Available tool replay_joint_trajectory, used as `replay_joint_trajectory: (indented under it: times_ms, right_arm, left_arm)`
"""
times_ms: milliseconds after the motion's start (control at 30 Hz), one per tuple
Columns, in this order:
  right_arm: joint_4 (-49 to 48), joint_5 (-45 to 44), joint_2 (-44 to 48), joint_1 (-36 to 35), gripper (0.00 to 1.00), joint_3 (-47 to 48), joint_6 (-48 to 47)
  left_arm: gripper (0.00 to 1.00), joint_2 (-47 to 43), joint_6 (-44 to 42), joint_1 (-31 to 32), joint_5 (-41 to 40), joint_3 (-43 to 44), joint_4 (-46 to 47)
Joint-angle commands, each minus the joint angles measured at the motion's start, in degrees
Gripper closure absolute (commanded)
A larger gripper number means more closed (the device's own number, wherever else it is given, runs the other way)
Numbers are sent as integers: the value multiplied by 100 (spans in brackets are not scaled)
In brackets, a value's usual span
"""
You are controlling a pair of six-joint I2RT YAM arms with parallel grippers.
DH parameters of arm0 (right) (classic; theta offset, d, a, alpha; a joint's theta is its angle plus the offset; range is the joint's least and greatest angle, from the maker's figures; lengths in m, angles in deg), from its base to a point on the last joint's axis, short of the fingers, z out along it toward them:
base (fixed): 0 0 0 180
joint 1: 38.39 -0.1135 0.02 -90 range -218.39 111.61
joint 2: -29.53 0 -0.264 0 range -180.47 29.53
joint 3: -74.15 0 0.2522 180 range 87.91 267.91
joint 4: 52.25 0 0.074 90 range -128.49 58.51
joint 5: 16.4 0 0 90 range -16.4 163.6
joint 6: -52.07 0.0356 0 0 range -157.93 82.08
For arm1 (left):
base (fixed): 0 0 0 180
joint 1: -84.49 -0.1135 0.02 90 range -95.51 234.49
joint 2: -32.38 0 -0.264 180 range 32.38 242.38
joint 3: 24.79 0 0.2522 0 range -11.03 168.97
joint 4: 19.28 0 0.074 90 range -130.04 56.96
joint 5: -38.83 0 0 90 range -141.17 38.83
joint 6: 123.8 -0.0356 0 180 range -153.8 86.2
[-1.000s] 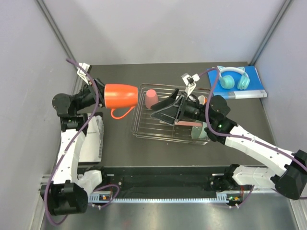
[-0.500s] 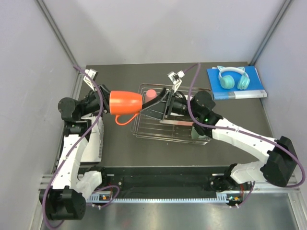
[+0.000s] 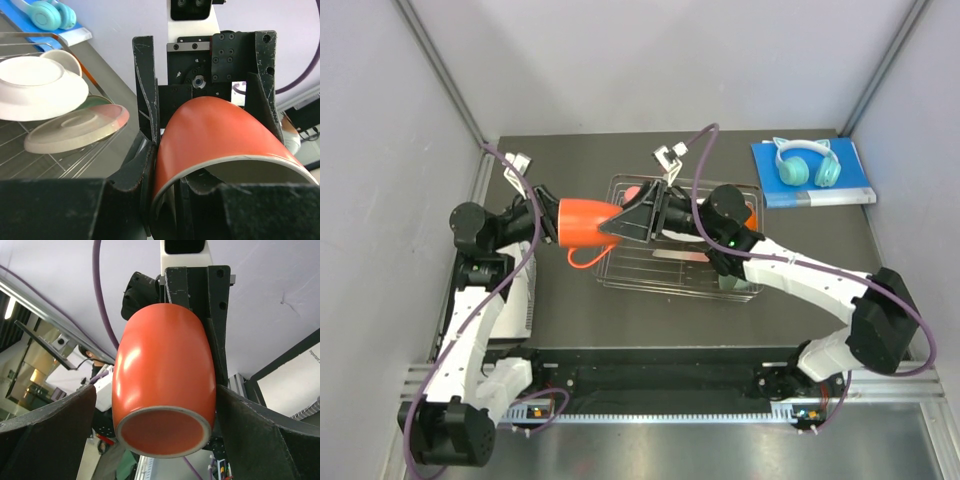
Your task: Load the mixed dishes into the dish rack
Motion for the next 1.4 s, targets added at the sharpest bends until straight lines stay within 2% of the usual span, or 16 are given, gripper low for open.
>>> replay_joint_trajectory:
  times_ms: [0,333,533,567,633,667,733,767,833,867,900,967,1000,1100,1200,1367]
  right_arm:
    - [-712,93,-195,-197,0,398,263]
    - [-889,243,-442,-364,0,609,377]
    - [-809,445,-714,-522,13,829,465]
    - [-775,471,-741,-540,20,847,483]
    - [-774,506,-802,-566,27,891,509]
    - [-792,559,-811,-566,37,899,527]
    - [-792,603,-811,-557,48,899,527]
    - [-766,664,-794,-557,67,899,527]
    - [-547,691,-715,-505,83,908,466]
    - [-415,700,-671,-487,97,900,326]
    - [-188,691,-557,-461,100,873,264]
    - [-45,648,-425,-347,100,794,132]
    - [16,630,-276,-312,100,672,105]
    - [534,560,40,-92,100,548,-175]
    - [1158,507,295,128,100,495,-483]
    - [2088,498,507,506,100,521,-808]
  left_arm:
    - [100,-151,-397,114,-192,8,-197]
    - [100,-125,-599,202,-209,-18,-319]
    - [100,-99,-730,228,-209,8,-398]
    - [100,-99,-818,228,-218,43,-468]
    - [100,-90,-871,246,-201,61,-565]
    - [100,-107,-950,255,-200,61,-618]
    - [100,-125,-1082,264,-183,69,-784]
    - [100,-125,-1309,264,-174,87,-1029]
    - [99,-99,-1687,264,-157,166,-1477]
    - [87,-90,-2185,264,-165,305,-2080]
    - [79,-38,-2433,255,-174,394,-2373]
    - [67,-2,-2943,246,-200,587,-2839]
    - [51,-2,-3050,220,-218,640,-3094]
    - [28,-28,-3472,150,-227,851,-3551]
    - [27,42,-3999,27,-244,1185,-4183]
    - [23,33,-4623,-149,-262,1519,-4722]
